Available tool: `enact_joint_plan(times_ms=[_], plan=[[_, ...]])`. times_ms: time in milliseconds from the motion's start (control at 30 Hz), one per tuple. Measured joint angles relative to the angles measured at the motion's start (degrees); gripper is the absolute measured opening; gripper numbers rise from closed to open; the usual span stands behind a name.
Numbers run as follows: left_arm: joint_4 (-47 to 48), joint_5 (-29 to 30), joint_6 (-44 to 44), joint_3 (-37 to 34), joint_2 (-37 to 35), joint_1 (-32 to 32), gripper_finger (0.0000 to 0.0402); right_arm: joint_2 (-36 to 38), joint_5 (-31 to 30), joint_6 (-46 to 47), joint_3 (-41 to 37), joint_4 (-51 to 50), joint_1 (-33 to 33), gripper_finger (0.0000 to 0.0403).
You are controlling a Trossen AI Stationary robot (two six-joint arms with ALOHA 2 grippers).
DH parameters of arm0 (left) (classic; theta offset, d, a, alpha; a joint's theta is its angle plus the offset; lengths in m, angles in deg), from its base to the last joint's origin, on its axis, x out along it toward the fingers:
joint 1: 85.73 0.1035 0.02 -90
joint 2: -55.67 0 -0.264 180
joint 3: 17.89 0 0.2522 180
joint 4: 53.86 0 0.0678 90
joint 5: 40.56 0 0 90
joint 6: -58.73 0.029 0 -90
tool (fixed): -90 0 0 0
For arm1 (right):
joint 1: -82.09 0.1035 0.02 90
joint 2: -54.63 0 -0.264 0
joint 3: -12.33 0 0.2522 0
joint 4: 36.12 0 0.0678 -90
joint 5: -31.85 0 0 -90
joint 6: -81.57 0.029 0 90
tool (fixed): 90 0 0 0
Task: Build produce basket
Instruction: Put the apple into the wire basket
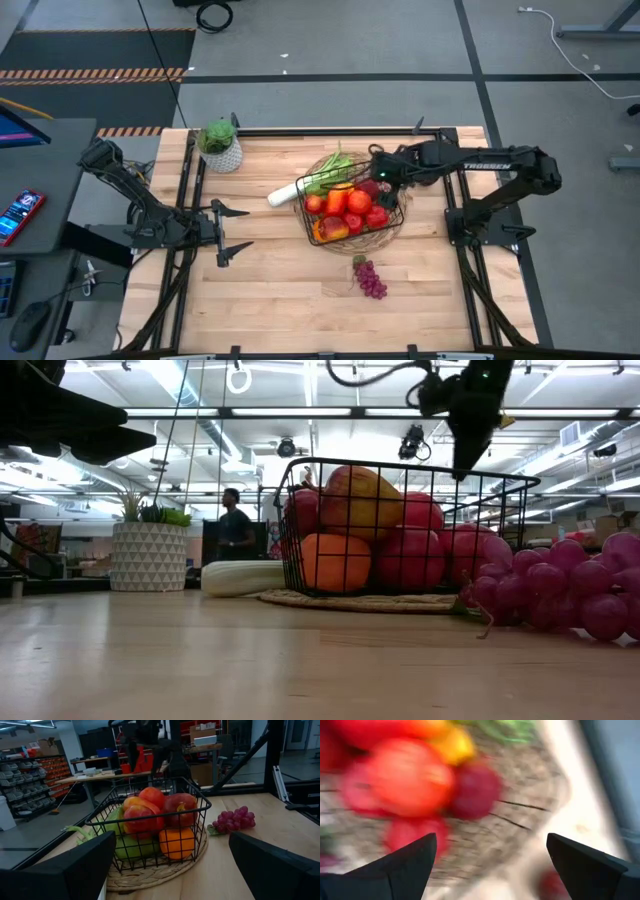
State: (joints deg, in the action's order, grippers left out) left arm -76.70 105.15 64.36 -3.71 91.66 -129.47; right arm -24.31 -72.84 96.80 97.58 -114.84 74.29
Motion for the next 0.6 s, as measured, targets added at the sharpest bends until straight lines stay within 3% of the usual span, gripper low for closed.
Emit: enact_joint_plan(times_ms=[67,133,333,600], plan=[[-0.01,0.01,-0.01,0.01,0.00,0.01,0.0396,1.29,-5.57,-1.88,0.08,-3.21,-1.85,0.0385],[0.00,0.01,-0.01,0.01,0.00,0.01,0.0396,1.94,-7.46,-6.14,0.13,-6.15,-5.60,0.0385],[0.01,0.01,0.01,0.01,0.00,0.00,0.0396,0.88,0.53,-13.77,0.10,-10.38,-19.75,0.0385],[-0.02,0.01,-0.01,-0.01,0.00,0.01,0.0396,0.24,2.97,-0.95,-2.03,-9.59,-36.68,0.0385]])
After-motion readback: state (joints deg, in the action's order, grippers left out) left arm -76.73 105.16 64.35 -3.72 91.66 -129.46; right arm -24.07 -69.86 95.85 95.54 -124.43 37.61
